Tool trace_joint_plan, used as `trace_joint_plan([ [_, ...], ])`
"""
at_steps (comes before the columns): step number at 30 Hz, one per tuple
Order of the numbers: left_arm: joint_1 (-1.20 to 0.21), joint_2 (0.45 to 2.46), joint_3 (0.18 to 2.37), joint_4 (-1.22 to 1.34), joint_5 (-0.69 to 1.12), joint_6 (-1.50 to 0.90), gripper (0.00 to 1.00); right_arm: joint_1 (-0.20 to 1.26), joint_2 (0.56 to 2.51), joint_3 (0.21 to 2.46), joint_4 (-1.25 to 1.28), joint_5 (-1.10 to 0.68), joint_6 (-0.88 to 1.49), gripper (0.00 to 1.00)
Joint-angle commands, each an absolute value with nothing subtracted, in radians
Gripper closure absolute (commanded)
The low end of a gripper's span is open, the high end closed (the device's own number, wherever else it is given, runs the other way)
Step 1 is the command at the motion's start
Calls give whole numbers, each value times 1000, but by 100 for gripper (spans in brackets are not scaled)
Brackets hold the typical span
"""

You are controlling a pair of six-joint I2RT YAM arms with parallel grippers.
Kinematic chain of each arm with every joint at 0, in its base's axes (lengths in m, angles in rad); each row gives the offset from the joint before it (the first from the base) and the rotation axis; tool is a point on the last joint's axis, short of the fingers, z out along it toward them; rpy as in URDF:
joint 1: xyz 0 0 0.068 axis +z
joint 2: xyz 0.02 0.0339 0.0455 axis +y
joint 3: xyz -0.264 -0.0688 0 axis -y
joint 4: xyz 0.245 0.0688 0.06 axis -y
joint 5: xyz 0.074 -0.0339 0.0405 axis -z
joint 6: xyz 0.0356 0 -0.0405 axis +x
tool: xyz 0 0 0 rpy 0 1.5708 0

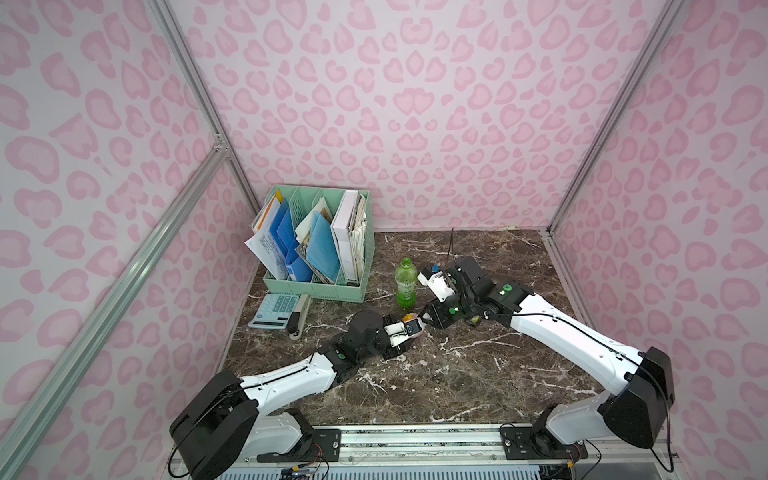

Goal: Screw on the bottle caps
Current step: Screw the bottle cap onto the plastic bottle.

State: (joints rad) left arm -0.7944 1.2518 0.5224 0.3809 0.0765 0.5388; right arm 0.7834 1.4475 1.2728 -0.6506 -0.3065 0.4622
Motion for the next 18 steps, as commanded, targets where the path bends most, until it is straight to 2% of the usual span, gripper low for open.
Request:
trace_joint_plan([
  [1,-828,1250,528,576,21,599,51,787,1444,1226,-589,-401,892,91],
  [6,-854,1261,524,580,-25,633,52,784,1368,1128,-455,-420,1123,88],
  [9,-855,1275,524,578,-38,637,52,775,1353,1140,-432,-424,1166,76],
  [11,-854,1288,522,580,-38,637,52,759,1336,1150,-427,-408,1148,71],
  [13,-852,1297,527,558,-28,634,52,738,1304,1155,-417,-361,1069,68],
  [15,-841,1302,537,523,-2,626,52,730,1276,1175,-435,-299,915,56],
  [18,-800,1306,553,475,93,592,52,702,1243,1222,-486,-219,605,44],
])
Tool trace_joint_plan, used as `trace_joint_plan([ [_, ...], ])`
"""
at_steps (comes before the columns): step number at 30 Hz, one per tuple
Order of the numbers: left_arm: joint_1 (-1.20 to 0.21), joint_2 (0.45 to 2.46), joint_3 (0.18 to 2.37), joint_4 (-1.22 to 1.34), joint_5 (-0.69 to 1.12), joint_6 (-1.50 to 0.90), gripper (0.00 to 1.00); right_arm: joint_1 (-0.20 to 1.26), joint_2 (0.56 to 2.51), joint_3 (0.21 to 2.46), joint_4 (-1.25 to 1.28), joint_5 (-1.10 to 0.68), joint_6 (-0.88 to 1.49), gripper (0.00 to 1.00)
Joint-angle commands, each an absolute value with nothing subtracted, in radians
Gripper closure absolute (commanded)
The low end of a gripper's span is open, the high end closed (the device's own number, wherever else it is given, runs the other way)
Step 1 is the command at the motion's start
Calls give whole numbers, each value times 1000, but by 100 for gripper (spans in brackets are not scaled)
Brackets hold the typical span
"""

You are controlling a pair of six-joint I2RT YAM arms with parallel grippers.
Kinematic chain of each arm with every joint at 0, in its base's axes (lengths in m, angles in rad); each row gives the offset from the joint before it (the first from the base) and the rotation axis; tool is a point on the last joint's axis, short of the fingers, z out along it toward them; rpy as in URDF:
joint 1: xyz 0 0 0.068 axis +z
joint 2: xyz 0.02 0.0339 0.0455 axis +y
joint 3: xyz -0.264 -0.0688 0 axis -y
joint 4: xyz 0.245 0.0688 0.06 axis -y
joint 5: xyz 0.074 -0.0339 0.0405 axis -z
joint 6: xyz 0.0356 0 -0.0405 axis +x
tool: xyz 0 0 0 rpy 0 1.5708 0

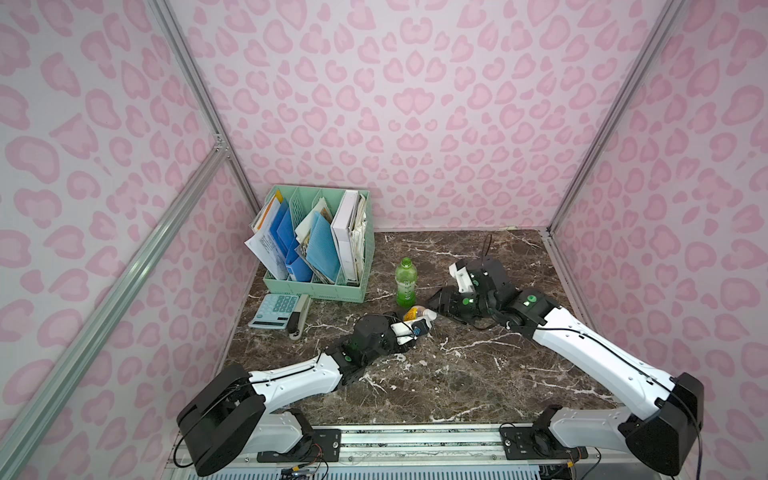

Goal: Screw on the bottle caps
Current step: Screw the bottle cap onto the plastic bottle.

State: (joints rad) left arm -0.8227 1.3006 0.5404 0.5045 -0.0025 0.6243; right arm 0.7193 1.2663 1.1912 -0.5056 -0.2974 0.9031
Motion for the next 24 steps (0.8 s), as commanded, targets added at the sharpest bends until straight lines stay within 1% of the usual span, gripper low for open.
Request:
trace_joint_plan([
  [1,-784,1306,558,464,130,577,52,693,1225,1224,-480,-219,489,43],
  [3,-758,1309,564,444,194,561,52,680,1184,1205,-452,-246,295,38],
  [5,-748,1310,574,418,235,558,52,664,1148,1178,-440,-312,90,39],
  [8,-731,1310,599,363,295,555,52,644,1127,1159,-494,-406,-213,40],
  [10,-723,1312,607,350,326,551,52,643,1146,1177,-563,-459,-390,41],
  [13,-719,1317,617,330,354,553,52,661,1210,1248,-687,-469,-595,44],
  [18,-718,1326,641,284,410,566,52,674,1300,1344,-875,-450,-888,44],
  [22,-718,1323,645,276,432,566,52,726,1319,1332,-884,-373,-1010,44],
  [24,-718,1322,649,270,444,565,52,736,1325,1318,-863,-367,-1046,44],
])
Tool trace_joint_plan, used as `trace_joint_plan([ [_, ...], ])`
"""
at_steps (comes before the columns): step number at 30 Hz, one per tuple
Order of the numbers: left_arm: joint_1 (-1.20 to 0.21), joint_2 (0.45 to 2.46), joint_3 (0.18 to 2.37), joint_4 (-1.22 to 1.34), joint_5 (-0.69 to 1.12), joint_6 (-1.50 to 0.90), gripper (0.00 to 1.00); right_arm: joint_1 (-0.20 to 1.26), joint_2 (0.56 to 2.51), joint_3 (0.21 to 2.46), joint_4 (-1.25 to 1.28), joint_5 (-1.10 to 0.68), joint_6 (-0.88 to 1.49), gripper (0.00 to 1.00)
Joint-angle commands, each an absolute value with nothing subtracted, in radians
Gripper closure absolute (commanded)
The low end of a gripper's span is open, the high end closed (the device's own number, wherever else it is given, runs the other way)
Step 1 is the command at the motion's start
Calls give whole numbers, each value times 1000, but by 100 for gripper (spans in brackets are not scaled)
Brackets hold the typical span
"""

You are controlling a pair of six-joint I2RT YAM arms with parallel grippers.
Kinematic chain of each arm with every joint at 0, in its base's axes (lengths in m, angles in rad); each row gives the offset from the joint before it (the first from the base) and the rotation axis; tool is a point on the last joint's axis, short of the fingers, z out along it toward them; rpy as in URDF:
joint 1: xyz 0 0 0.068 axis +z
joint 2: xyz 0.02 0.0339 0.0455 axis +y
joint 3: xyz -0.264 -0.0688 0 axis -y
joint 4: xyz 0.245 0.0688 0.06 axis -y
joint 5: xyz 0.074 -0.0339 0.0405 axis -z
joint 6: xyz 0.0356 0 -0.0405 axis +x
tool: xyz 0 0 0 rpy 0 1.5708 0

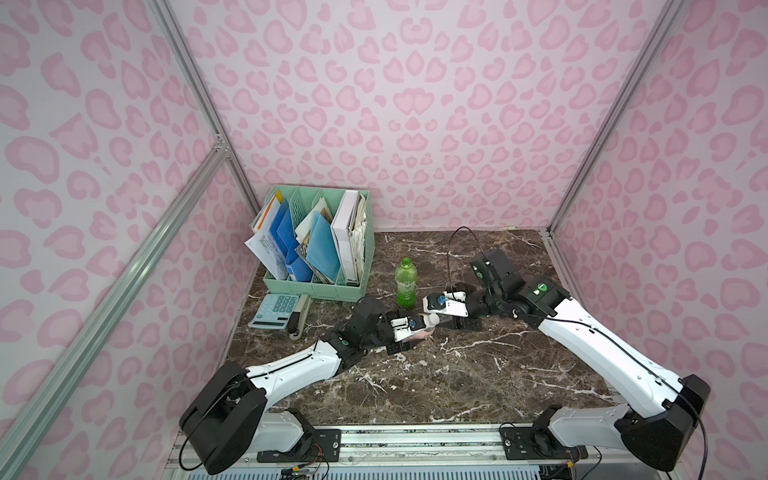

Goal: Screw on the bottle caps
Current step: Screw the bottle cap onto the plastic bottle.

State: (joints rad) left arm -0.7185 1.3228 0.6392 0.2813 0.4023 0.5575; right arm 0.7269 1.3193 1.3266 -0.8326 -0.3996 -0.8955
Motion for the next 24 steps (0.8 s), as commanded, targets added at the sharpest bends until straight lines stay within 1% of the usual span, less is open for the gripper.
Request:
trace_joint_plan([
  [1,-718,1325,653,266,450,566,52,738,1324,1307,-842,-371,-1052,44],
  [6,-718,1328,654,259,466,566,52,739,1347,1291,-802,-402,-1072,45],
  [11,-718,1329,658,256,473,568,52,746,1361,1309,-806,-399,-1078,50],
  [13,-718,1334,658,255,469,568,52,746,1364,1317,-816,-409,-1074,54],
  [17,-718,1333,661,253,469,568,52,746,1374,1310,-830,-403,-1065,71],
  [18,-717,1330,660,253,469,566,52,749,1376,1303,-828,-394,-1061,73],
  [22,-718,1324,659,254,465,566,52,757,1376,1275,-823,-390,-1041,74],
  [24,-718,1321,657,260,461,563,52,758,1378,1270,-816,-385,-1010,79],
])
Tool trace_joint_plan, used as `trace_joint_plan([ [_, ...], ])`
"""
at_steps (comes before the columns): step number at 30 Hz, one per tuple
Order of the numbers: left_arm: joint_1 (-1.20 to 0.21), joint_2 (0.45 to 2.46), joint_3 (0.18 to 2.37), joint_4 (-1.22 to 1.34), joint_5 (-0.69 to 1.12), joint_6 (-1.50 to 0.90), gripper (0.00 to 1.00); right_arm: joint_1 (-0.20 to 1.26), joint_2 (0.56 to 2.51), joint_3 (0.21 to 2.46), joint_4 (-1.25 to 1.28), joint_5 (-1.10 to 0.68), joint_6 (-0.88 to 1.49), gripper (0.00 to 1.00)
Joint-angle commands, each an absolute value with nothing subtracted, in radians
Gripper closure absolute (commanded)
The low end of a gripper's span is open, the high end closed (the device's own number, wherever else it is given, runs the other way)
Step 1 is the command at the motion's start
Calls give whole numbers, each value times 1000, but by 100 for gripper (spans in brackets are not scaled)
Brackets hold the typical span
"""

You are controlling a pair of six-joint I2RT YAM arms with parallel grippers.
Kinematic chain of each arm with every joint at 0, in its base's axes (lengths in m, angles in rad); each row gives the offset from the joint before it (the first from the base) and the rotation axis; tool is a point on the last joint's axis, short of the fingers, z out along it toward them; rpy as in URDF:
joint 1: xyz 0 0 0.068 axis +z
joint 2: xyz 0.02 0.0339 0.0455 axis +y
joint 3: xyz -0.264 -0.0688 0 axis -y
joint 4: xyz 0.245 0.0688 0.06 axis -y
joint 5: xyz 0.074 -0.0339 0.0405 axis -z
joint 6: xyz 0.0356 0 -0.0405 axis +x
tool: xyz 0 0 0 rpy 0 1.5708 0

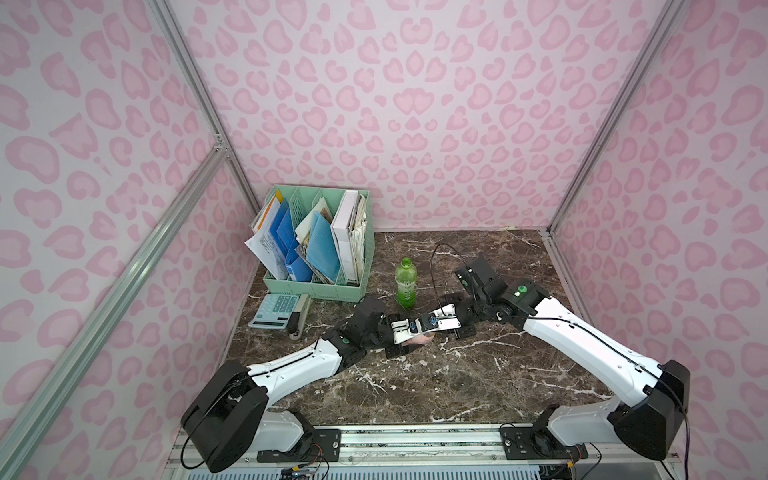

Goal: Screw on the bottle caps
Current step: Screw the bottle cap onto the plastic bottle.

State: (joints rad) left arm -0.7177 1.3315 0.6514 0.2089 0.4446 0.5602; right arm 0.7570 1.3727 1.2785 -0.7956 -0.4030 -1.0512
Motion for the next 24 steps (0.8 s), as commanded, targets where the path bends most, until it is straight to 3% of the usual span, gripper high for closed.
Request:
trace_joint_plan([
  [1,-718,1318,654,264,460,563,52,758,1380,1267,-813,-381,-989,79],
  [8,-719,1315,650,262,445,568,52,745,1351,1245,-775,-397,-900,64],
  [24,-719,1322,655,255,449,566,53,713,1320,1227,-784,-404,-946,60],
])
